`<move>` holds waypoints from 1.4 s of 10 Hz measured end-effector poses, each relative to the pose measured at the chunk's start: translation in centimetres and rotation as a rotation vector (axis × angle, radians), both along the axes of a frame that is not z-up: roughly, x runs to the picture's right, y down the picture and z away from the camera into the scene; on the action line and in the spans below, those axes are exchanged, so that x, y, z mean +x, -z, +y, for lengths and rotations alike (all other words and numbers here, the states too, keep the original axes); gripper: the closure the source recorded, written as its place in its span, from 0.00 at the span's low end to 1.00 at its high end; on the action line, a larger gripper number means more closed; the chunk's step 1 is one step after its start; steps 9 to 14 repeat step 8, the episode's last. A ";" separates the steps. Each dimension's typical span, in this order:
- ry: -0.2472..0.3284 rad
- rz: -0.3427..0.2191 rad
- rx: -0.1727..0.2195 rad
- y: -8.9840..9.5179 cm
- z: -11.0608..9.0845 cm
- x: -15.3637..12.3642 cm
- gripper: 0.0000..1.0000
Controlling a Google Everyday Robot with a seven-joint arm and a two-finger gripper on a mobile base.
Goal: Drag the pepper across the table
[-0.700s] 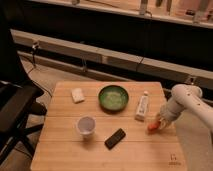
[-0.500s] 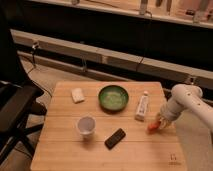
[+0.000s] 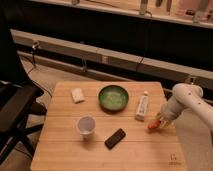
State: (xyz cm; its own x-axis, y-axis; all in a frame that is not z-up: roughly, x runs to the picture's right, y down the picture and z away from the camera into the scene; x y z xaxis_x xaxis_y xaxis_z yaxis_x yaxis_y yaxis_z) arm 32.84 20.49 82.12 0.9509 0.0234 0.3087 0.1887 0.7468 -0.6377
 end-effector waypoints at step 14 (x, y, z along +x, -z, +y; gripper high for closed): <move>-0.018 0.002 0.004 -0.1 -0.5 0.3 1.00</move>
